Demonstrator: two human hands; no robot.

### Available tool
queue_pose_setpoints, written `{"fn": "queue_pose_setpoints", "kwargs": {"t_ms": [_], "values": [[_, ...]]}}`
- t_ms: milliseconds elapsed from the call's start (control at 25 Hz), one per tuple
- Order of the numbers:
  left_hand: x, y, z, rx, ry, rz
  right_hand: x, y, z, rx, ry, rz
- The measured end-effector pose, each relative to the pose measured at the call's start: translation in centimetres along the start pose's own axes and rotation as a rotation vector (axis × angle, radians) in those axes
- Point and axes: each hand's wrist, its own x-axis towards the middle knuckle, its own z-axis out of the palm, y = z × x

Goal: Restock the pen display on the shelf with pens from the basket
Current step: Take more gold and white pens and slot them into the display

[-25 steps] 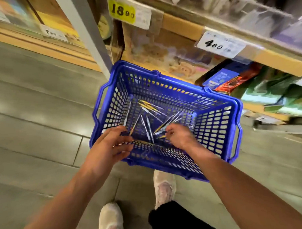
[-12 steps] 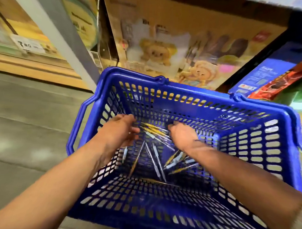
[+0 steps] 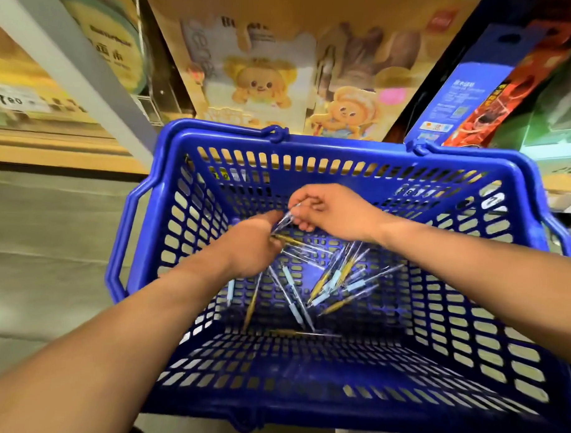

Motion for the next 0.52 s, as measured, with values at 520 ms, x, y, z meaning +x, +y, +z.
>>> {"fn": "queue_pose_setpoints", "kwargs": {"t_ms": [520], "values": [[-1.1, -2.2, -1.5, -0.53, 0.102, -0.281, -0.3, 5.1, 3.8, -0.933, -0.057, 0.306]]}}
